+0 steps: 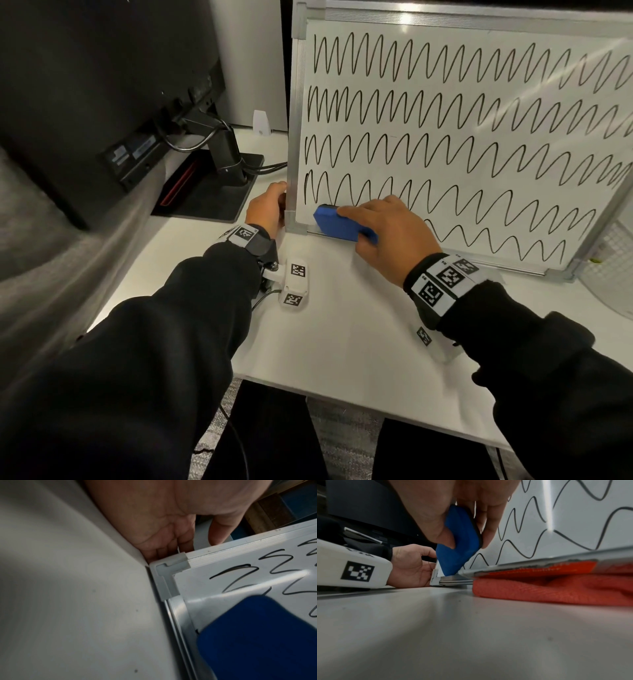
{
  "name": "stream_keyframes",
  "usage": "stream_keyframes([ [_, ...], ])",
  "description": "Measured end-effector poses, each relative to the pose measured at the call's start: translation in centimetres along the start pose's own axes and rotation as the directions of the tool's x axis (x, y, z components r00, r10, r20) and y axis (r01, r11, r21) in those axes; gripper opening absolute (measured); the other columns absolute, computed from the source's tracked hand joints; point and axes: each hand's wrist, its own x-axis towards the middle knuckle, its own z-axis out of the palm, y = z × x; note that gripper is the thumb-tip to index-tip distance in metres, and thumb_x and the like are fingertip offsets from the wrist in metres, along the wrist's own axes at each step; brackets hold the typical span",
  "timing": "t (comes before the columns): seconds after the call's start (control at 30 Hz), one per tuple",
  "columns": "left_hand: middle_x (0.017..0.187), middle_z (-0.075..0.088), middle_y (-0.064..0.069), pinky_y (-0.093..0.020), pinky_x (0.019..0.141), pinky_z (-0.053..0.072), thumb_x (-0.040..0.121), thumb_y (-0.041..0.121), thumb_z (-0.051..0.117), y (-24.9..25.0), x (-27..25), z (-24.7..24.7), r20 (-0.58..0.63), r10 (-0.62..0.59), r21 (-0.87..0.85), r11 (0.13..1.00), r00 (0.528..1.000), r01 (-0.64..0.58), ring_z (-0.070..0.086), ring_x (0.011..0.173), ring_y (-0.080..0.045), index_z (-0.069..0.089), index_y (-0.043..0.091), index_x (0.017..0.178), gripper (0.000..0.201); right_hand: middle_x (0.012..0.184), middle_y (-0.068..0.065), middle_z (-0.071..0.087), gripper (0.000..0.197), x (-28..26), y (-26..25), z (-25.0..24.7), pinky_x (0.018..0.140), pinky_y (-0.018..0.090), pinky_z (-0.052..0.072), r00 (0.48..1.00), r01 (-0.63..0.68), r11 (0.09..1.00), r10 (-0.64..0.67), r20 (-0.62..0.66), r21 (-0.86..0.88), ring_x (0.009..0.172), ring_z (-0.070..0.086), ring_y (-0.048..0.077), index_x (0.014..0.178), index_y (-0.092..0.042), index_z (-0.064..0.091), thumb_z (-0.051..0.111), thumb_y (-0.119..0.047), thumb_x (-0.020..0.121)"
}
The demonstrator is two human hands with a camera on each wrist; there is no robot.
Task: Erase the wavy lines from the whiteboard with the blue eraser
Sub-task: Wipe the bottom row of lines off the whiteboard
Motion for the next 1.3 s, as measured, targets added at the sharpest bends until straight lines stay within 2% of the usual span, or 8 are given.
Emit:
stream_keyframes([
  [0.17,0.099,0.059,-0.009,-0.04,0.082,0.047,0.088,0.036,0.056,0.1,-0.2,0.1,0.002,0.003,0.01,1.0,1.0,-0.003,0.055,0.09,-0.024,0.06,0.02,0.081,0.018,0.106,-0.001,0.062,0.045,-0.1,0.1,-0.2,0.069,0.031,0.041,0.998,-0.038,0.999,0.038,-0.042,0.006,0.097,0.044,0.017,0.13,-0.026,0.057,0.057,-0.017,0.087],
  [0.37,0.099,0.058,-0.009,-0.036,0.075,0.048,0.081,0.042,0.057,0.2,-0.3,0.1,-0.007,0.009,0.043,0.999,1.0,-0.009,0.055,0.083,-0.021,0.06,0.021,0.08,0.022,0.116,0.003,0.06,0.049,0.9,-0.5,0.5,0.082,0.033,0.043,0.997,-0.01,1.0,0.008,0.073,0.027,0.104,0.048,0.022,0.139,-0.026,0.048,0.051,-0.014,0.092],
  [0.53,0.103,0.063,-0.009,-0.046,0.094,0.05,0.073,0.048,0.059,0.1,-0.1,0.0,-0.002,0.004,0.05,0.999,1.0,-0.003,0.059,0.094,-0.025,0.064,0.021,0.085,0.029,0.106,0.001,0.058,0.048,0.5,-0.1,0.1,0.076,0.029,0.04,0.997,-0.077,0.997,0.077,0.008,0.013,0.102,0.046,0.019,0.137,-0.026,0.049,0.053,-0.019,0.09],
  [0.73,0.104,0.065,-0.008,-0.052,0.1,0.048,0.072,0.048,0.059,0.1,-0.1,-0.2,-0.006,0.004,0.063,0.998,1.0,-0.004,0.06,0.095,-0.026,0.065,0.023,0.084,0.029,0.1,-0.001,0.055,0.047,-0.8,0.7,-0.9,0.076,0.034,0.046,0.989,-0.143,0.989,0.144,-0.024,0.023,0.097,0.045,0.018,0.133,-0.025,0.051,0.055,-0.02,0.086],
  [0.9,0.104,0.064,-0.008,-0.053,0.1,0.048,0.073,0.047,0.059,0.2,-0.2,-0.1,-0.004,0.004,0.041,0.999,1.0,-0.004,0.06,0.095,-0.025,0.064,0.021,0.085,0.029,0.111,0.002,0.056,0.049,-0.5,0.3,-0.6,0.076,0.029,0.038,0.994,-0.101,0.995,0.1,0.033,0.024,0.105,0.046,0.021,0.139,-0.025,0.047,0.052,-0.017,0.091],
  [1.0,0.103,0.063,-0.008,-0.05,0.098,0.048,0.077,0.045,0.058,0.2,-0.4,0.0,0.001,0.01,0.029,1.0,1.0,-0.011,0.06,0.095,-0.025,0.064,0.021,0.085,0.026,0.115,0.001,0.056,0.049,-0.4,0.3,-0.5,0.078,0.029,0.04,0.996,-0.081,0.997,0.081,0.049,0.007,0.106,0.045,0.02,0.14,-0.026,0.046,0.051,-0.017,0.092],
  [1.17,0.1,0.06,-0.008,-0.046,0.092,0.047,0.086,0.038,0.055,0.3,-0.6,0.1,0.009,0.01,0.026,1.0,1.0,-0.01,0.055,0.093,-0.025,0.062,0.021,0.081,0.019,0.104,0.001,0.054,0.045,-0.5,0.5,-0.9,0.073,0.034,0.047,0.987,-0.135,0.99,0.137,-0.081,0.03,0.097,0.043,0.017,0.132,-0.024,0.051,0.052,-0.021,0.087],
  [1.3,0.101,0.059,-0.008,-0.045,0.089,0.048,0.084,0.039,0.055,0.3,-0.6,0.2,0.001,0.012,0.02,1.0,1.0,-0.012,0.055,0.093,-0.025,0.061,0.021,0.08,0.019,0.113,0.002,0.054,0.047,-0.3,0.2,-0.4,0.078,0.032,0.045,0.995,-0.092,0.996,0.092,0.034,0.01,0.105,0.045,0.02,0.14,-0.025,0.045,0.05,-0.02,0.093],
])
